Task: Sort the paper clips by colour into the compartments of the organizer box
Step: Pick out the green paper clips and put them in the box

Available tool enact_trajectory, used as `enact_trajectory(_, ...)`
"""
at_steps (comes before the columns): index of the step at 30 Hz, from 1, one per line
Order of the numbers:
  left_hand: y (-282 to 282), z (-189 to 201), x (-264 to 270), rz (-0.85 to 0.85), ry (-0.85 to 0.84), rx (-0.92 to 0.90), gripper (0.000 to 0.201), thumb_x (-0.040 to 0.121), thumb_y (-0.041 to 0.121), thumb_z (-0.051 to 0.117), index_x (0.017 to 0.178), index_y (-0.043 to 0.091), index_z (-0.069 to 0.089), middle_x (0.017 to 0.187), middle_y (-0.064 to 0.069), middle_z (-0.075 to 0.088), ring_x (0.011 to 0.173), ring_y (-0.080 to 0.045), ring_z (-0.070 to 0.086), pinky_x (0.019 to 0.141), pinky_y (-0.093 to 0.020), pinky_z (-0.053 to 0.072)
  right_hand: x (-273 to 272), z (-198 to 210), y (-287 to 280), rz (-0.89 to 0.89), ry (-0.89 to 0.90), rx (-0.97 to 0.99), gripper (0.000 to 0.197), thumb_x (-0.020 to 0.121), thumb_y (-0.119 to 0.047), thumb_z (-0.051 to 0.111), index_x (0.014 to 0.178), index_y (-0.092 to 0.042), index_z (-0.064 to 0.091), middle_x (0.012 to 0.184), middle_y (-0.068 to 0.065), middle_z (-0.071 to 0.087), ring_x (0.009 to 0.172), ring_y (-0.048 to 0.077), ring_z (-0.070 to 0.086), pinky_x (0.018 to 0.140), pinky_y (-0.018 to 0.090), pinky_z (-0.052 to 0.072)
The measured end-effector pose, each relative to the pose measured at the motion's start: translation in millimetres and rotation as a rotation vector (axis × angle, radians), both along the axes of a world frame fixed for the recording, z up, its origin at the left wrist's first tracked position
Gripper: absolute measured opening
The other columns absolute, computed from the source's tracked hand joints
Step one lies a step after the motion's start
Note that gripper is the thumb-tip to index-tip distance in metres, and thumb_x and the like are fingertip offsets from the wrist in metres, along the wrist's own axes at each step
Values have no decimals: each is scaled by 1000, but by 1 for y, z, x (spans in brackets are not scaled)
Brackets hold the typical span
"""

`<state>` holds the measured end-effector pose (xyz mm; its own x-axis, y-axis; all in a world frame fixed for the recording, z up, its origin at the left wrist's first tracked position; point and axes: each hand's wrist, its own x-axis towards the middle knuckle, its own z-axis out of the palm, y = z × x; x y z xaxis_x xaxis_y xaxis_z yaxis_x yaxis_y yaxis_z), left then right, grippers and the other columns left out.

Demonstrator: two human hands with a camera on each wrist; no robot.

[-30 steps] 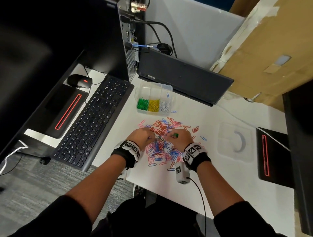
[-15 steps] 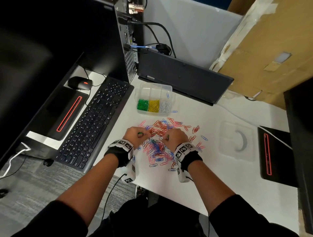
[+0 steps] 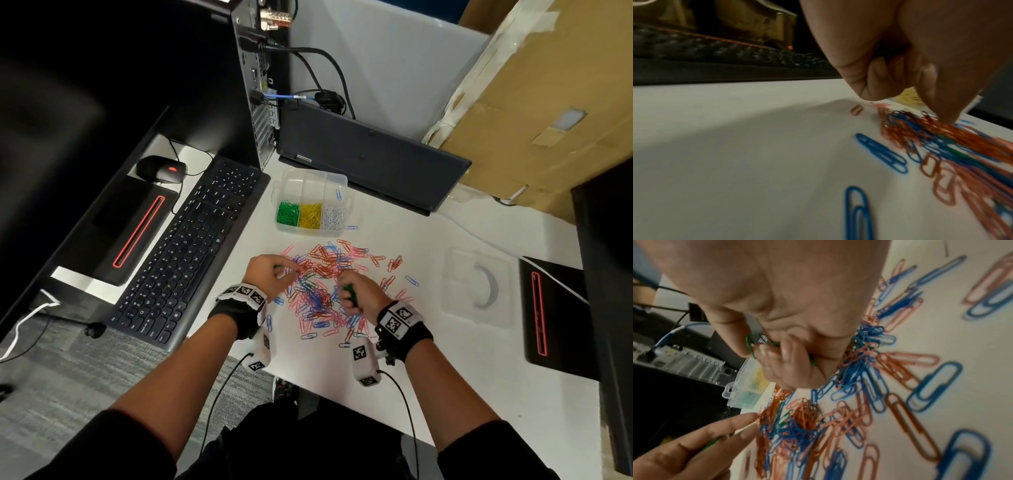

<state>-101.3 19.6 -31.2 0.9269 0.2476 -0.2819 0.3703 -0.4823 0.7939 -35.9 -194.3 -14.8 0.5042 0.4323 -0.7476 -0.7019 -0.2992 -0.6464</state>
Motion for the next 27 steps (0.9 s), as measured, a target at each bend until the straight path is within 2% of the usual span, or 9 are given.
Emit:
enact_trajectory(2, -5, 1, 2, -116, -25, 80, 11, 79, 19, 77, 90, 21, 77, 97, 3, 73, 83, -19, 66, 80, -32, 56, -2, 2, -1, -69, 69, 49, 26, 92, -16, 41, 68, -22, 32, 59, -4, 31, 46, 10, 26, 39, 19, 20)
enact_trajectory(6, -16, 5, 10, -269, -38, 256, 18, 80, 25, 76, 98, 20, 76, 100, 1, 72, 89, -14, 65, 80, -20, 48, -1, 6, 1, -53, 32, 8, 31, 95, -18, 42, 65, -22, 32, 59, -4, 30, 45, 10, 23, 40, 20, 17)
enact_trajectory(12, -24, 3, 12, -350, 47, 375, 28, 82, 31, 74, 107, 21, 74, 113, 0, 69, 103, -17, 62, 90, -26, 45, 0, 10, 0, -25, 31, 79, 27, 101, -22, 48, 74, -16, 45, 63, 1, 43, 50, 12, 34, 38, 19, 27)
enact_trajectory(16, -30, 2, 13, -338, 65, 385, 18, 82, 32, 74, 98, 22, 76, 105, 2, 70, 95, -17, 64, 87, -30, 51, 0, 10, -1, -110, 99, 88, 20, 101, -22, 52, 85, -11, 57, 69, 3, 51, 54, 12, 44, 42, 20, 37)
enact_trajectory(18, -33, 3, 15, -330, 102, 394, 15, 85, 31, 71, 95, 22, 76, 103, 1, 70, 91, -18, 64, 84, -33, 53, 0, 9, -2, -202, 172, 74, 25, 101, -29, 52, 83, -12, 58, 69, 2, 51, 54, 11, 46, 41, 19, 38)
enact_trajectory(22, -33, 6, 18, -311, 163, 335, 11, 86, 28, 69, 92, 20, 75, 95, 2, 71, 84, -14, 63, 79, -28, 52, 4, 6, -2, -355, 228, -37, 46, 102, -47, 43, 70, -15, 53, 60, 1, 46, 42, 10, 33, 34, 18, 26)
enact_trajectory(25, -27, 7, 15, -198, 163, 201, 11, 79, 31, 78, 83, 21, 77, 74, 12, 66, 64, 0, 54, 67, -20, 47, 11, 10, 0, -224, 142, -169, 44, 104, -40, 38, 67, -18, 47, 55, -2, 37, 38, 9, 21, 36, 15, 17)
enact_trajectory(27, -19, 11, 12, -115, 158, 121, 11, 78, 29, 80, 82, 19, 78, 74, 11, 68, 65, 1, 56, 65, -11, 44, 20, 17, 5, -73, 36, -256, 33, 100, -25, 40, 69, -18, 43, 57, -2, 31, 42, 10, 18, 37, 17, 16)
